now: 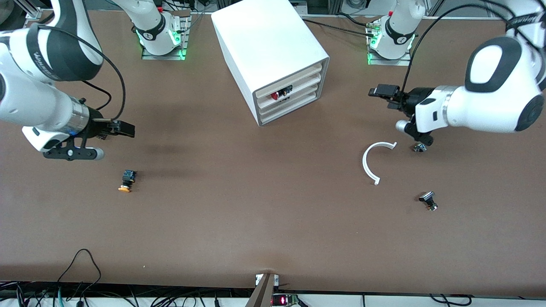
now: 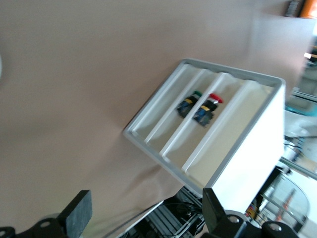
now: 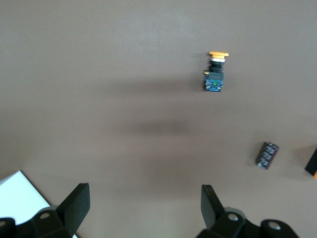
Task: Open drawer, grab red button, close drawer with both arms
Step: 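Grasp the drawer front with the left gripper while the right gripper approaches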
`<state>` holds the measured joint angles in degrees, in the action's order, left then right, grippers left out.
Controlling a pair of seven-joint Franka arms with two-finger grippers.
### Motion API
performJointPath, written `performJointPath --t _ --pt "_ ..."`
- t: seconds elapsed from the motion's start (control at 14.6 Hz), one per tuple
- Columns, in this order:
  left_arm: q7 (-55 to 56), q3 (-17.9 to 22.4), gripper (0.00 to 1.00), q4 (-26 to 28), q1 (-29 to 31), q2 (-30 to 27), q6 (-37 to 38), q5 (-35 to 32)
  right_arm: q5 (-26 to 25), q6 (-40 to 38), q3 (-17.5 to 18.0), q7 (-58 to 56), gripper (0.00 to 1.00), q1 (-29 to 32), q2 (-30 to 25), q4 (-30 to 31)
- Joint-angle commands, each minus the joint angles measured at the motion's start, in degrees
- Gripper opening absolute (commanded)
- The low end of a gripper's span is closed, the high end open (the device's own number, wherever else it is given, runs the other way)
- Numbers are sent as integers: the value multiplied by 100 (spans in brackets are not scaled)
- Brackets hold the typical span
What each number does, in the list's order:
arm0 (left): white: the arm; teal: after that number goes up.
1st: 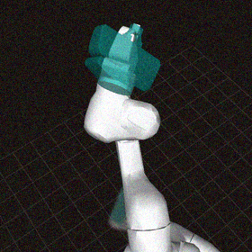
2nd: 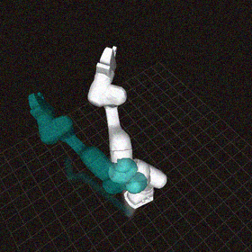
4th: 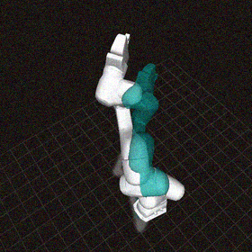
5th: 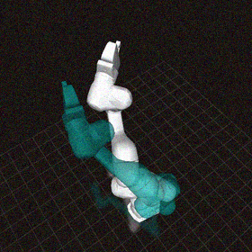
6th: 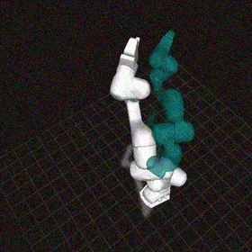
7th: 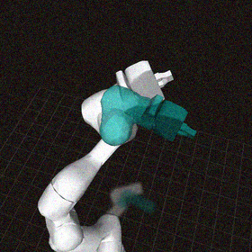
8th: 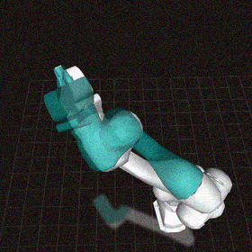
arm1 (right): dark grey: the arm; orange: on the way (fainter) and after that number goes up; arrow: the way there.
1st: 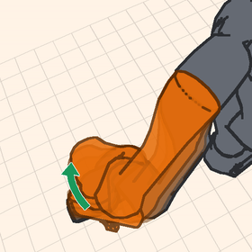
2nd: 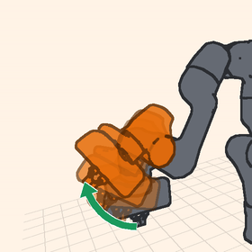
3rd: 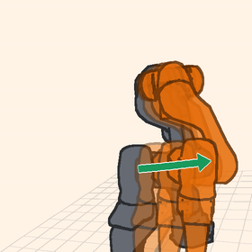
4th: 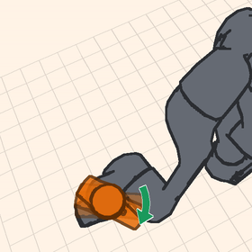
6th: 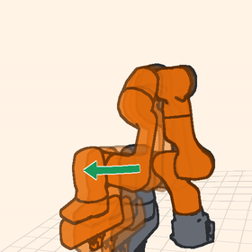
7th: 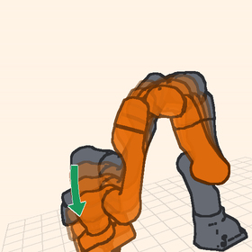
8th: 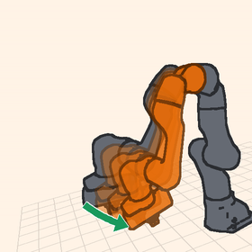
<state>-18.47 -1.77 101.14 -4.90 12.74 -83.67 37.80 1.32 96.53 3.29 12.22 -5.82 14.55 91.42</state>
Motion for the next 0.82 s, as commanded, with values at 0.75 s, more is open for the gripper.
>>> performJointPath --t 0.75 --pt "-3891 -1035 64 2367 -72 799 -1802 3163 70 762 5 2907 99 -1008 830 -37"
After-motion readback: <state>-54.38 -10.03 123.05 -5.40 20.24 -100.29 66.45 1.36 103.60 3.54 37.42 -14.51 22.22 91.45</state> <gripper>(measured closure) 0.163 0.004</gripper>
